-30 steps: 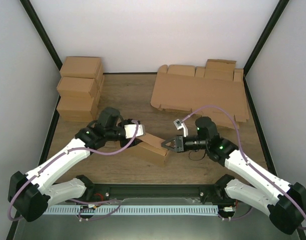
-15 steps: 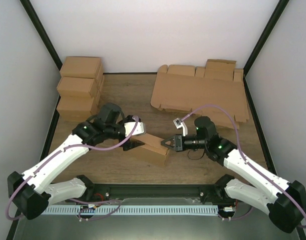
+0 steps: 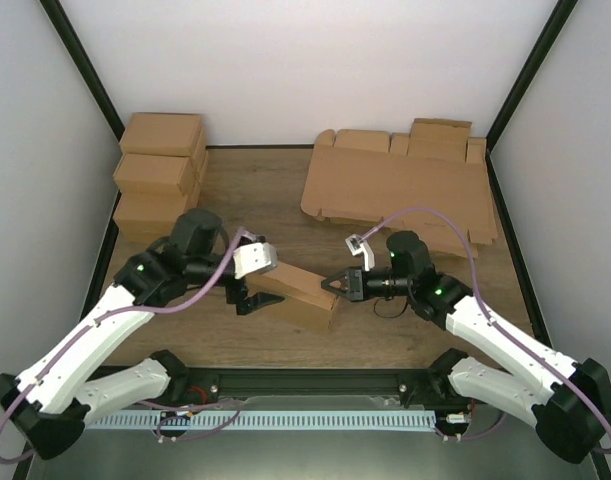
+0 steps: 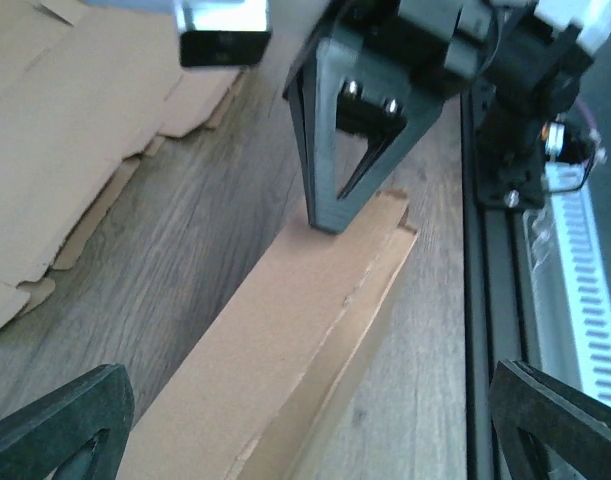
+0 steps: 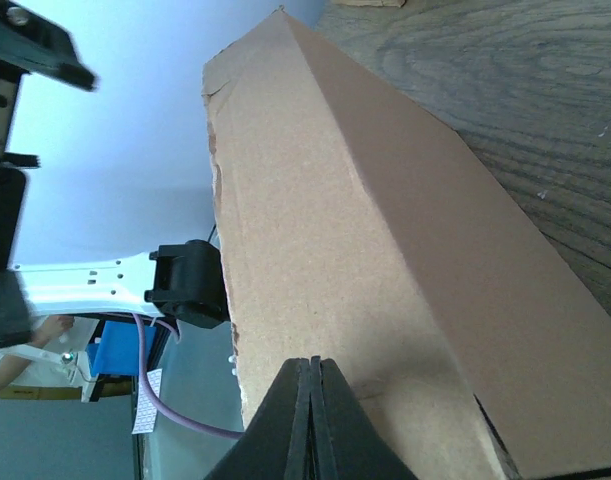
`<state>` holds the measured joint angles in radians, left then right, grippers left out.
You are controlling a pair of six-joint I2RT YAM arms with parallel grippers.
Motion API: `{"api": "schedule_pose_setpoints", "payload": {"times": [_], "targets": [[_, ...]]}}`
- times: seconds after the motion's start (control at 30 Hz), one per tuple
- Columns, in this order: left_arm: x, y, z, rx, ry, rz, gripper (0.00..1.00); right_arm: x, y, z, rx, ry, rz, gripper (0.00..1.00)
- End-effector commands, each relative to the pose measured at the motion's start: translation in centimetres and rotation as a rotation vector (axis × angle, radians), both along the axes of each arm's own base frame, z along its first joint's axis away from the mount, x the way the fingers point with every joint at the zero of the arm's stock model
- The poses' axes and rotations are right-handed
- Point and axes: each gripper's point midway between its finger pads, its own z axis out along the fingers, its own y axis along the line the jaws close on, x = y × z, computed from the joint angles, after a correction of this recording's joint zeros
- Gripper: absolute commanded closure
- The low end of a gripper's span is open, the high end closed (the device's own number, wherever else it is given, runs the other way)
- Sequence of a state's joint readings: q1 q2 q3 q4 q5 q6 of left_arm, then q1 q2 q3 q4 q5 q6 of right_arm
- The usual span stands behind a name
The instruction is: Fold the paper box
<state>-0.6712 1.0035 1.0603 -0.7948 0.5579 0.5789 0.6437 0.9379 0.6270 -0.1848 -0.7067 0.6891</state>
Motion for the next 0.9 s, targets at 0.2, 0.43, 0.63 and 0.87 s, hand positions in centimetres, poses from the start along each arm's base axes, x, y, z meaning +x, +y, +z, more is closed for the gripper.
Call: {"api": "schedule_pose_setpoints", "payload": {"times": [0.2,0.43,0.63,0.87], "targets": [[3.6,2.1,7.5,-0.331,0.411,0.643,0.0,0.6,-0.7,-1.7,-0.106,0.024,-0.033,0.99],[4.3,1.9,4.6,-0.534,0.876,0.914,0.0,0.6,-0.8,-1.3,-0.107,0.013,-0.033,0.99],[4.6,2.4,0.7,-0.672,1.165,1.097,0.0,0.5,-0.8,-1.4,-0.108,0.01,-0.031,0.99],[5.0,2.3,-1.0,-0.694,1.24,1.166,0.0,0.5,-0.9,-1.0,-0.103,-0.005,-0.029,0.99]]}}
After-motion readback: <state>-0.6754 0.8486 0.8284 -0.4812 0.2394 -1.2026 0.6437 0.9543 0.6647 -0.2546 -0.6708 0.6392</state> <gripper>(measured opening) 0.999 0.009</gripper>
